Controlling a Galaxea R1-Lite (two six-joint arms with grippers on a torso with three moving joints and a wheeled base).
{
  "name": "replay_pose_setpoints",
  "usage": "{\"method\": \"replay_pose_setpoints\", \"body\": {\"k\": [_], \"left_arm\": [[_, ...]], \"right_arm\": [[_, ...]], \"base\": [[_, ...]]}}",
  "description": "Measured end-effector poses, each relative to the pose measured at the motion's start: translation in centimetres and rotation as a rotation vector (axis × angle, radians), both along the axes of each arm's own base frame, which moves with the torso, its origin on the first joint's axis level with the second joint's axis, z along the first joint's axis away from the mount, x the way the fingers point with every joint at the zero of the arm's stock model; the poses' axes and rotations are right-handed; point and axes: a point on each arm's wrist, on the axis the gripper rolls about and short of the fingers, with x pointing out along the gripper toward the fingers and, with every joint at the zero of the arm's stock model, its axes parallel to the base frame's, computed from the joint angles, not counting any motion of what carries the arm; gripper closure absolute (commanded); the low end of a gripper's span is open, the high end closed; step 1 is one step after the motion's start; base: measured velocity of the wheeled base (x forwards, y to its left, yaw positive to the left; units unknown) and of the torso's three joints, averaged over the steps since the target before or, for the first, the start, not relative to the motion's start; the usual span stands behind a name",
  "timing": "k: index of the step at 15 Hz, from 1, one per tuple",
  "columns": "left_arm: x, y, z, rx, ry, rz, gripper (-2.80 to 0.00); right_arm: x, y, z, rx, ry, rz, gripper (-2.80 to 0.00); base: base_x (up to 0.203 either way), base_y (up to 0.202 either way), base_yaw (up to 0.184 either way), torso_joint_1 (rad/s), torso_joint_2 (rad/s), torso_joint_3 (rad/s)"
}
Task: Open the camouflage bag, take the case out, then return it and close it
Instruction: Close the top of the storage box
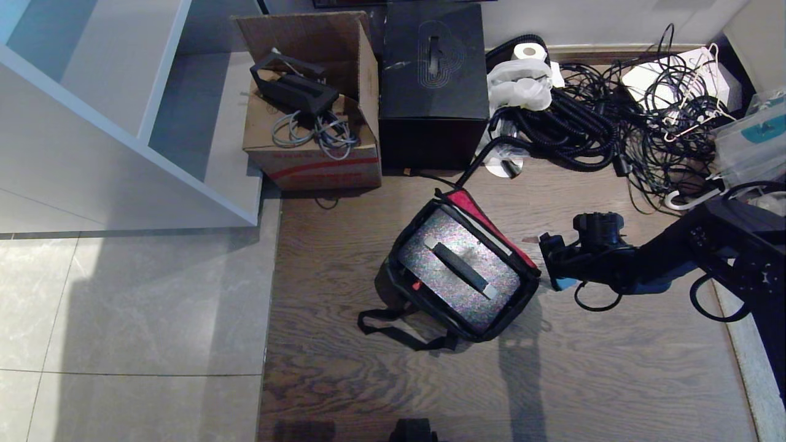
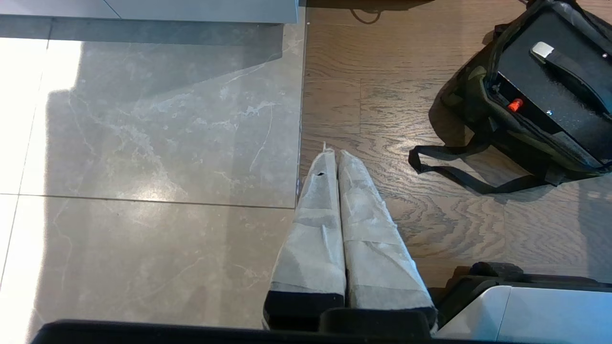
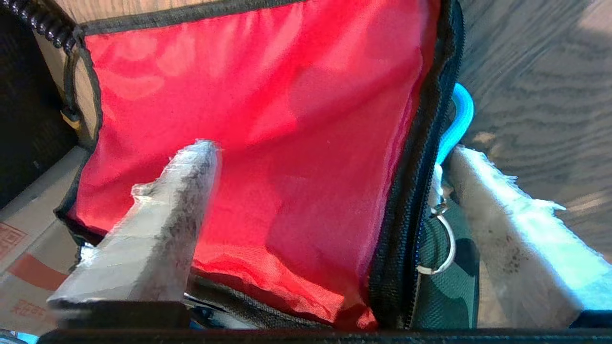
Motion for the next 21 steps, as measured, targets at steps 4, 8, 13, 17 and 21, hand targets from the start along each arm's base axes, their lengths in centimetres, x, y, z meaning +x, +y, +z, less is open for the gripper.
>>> {"method": "replay_pose_setpoints", "body": {"k": [4,8,13,17,21], "left_arm": [[0.0,0.0,0.0,0.000,0.000,0.000,0.00],[0.0,0.0,0.0,0.000,0.000,0.000,0.00],[0.0,0.0,0.0,0.000,0.000,0.000,0.00],[0.0,0.0,0.0,0.000,0.000,0.000,0.00],[0.0,0.0,0.0,0.000,0.000,0.000,0.00]], "right_arm": [[0.1,0.1,-0.2,-0.012,-0.002,0.008,0.00],[-0.1,0.5,0.0,-0.034,-0.026,-0.008,0.00],[-1.5,0.3,2.4,-0.201,-0.095,0.009,0.00],[-4.8,0.9,5.3,-0.357,-0.219,0.094,0.00],[-9.7,5.3,7.0,-0.462,-0.368,0.244,-2.80]], "base": [[0.000,0.000,0.000,0.000,0.00,0.000],[0.000,0.000,0.000,0.000,0.00,0.000],[0.000,0.000,0.000,0.000,0.00,0.000],[0.000,0.000,0.000,0.000,0.00,0.000],[0.000,0.000,0.000,0.000,0.00,0.000]]}}
